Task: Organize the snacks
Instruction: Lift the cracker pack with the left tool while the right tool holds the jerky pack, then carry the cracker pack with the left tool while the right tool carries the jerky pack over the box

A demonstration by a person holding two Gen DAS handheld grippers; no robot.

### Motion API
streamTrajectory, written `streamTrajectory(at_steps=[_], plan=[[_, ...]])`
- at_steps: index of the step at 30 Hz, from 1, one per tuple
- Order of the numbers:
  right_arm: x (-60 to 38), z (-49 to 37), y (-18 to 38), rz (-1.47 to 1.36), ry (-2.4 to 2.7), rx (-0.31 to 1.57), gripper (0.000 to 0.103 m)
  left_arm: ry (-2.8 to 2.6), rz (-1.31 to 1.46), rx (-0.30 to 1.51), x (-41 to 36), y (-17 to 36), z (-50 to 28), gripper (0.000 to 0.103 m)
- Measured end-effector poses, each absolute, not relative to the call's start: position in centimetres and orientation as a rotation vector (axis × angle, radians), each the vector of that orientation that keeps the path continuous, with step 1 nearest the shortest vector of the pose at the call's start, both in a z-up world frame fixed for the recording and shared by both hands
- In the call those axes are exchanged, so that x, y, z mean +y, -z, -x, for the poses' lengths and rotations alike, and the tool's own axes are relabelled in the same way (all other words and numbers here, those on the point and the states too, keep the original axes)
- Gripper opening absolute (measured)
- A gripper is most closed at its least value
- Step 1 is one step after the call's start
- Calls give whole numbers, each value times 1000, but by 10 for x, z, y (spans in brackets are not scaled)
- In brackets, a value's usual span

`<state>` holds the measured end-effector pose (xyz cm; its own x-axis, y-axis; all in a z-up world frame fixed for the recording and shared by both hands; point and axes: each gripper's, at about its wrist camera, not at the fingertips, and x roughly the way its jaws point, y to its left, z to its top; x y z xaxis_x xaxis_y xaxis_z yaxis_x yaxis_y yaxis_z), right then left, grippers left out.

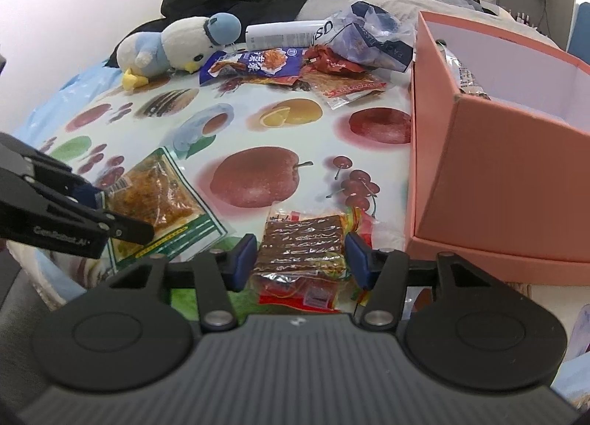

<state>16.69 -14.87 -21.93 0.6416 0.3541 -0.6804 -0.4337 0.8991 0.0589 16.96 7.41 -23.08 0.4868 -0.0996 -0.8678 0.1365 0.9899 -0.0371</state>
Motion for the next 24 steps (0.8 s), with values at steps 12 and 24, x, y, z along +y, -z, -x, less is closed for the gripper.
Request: streamTrajectory(at_steps=[12, 24], plan=[[-157, -156, 193, 39, -449, 706, 55, 16, 177, 1000, 91, 206, -144, 20], [-163, -134, 152, 31, -413, 609, 55, -34, 246, 887, 91, 168, -124, 18]])
